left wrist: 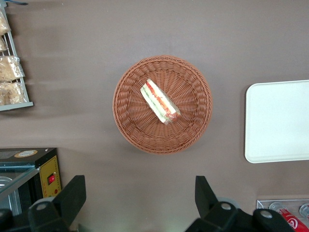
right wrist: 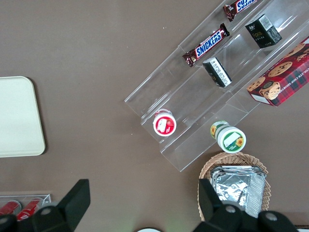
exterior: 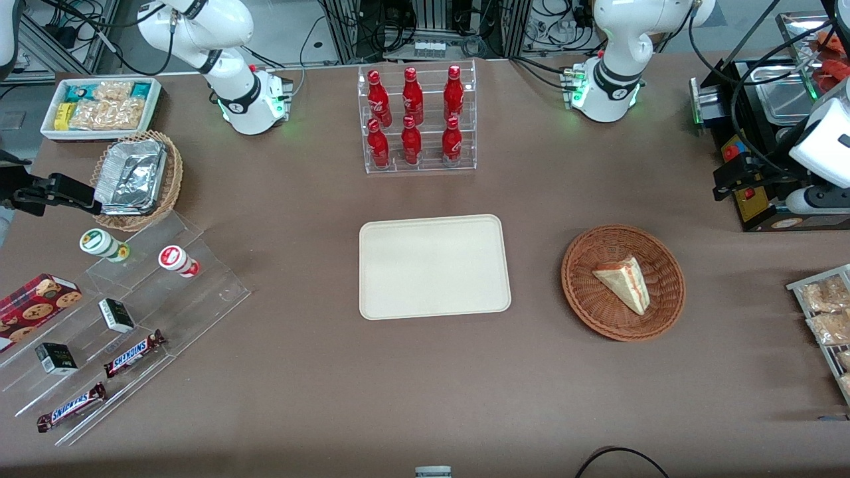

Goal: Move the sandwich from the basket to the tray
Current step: 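Move the left gripper over the wicker basket toward the sandwich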

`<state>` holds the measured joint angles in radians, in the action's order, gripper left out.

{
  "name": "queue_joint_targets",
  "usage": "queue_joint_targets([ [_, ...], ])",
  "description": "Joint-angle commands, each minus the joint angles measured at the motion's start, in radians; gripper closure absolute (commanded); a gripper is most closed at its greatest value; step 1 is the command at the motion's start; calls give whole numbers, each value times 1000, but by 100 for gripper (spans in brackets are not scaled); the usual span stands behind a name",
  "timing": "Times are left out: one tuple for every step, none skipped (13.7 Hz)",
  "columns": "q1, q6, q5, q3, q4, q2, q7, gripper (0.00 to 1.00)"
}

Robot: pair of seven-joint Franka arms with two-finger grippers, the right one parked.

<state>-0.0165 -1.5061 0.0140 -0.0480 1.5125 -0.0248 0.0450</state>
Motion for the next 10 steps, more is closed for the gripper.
queue_joint_targets([
  [9, 49, 18, -15, -19, -4, -3, 0],
  [6, 46, 18, -15, -18, -7, 7, 0],
  [4, 43, 18, -15, -17, -10, 12, 0],
  [4, 40, 18, -15, -12, -15, 13, 0],
  [4, 23, 20, -15, 14, -18, 15, 0],
  [4, -18, 21, -15, 50, -24, 18, 0],
  [6, -66, 21, -13, 105, -24, 18, 0],
  [7, -125, 21, -13, 162, -17, 19, 0],
  [7, -181, 21, -12, 213, -14, 47, 0],
  [7, -242, 21, -12, 259, -17, 109, 0],
])
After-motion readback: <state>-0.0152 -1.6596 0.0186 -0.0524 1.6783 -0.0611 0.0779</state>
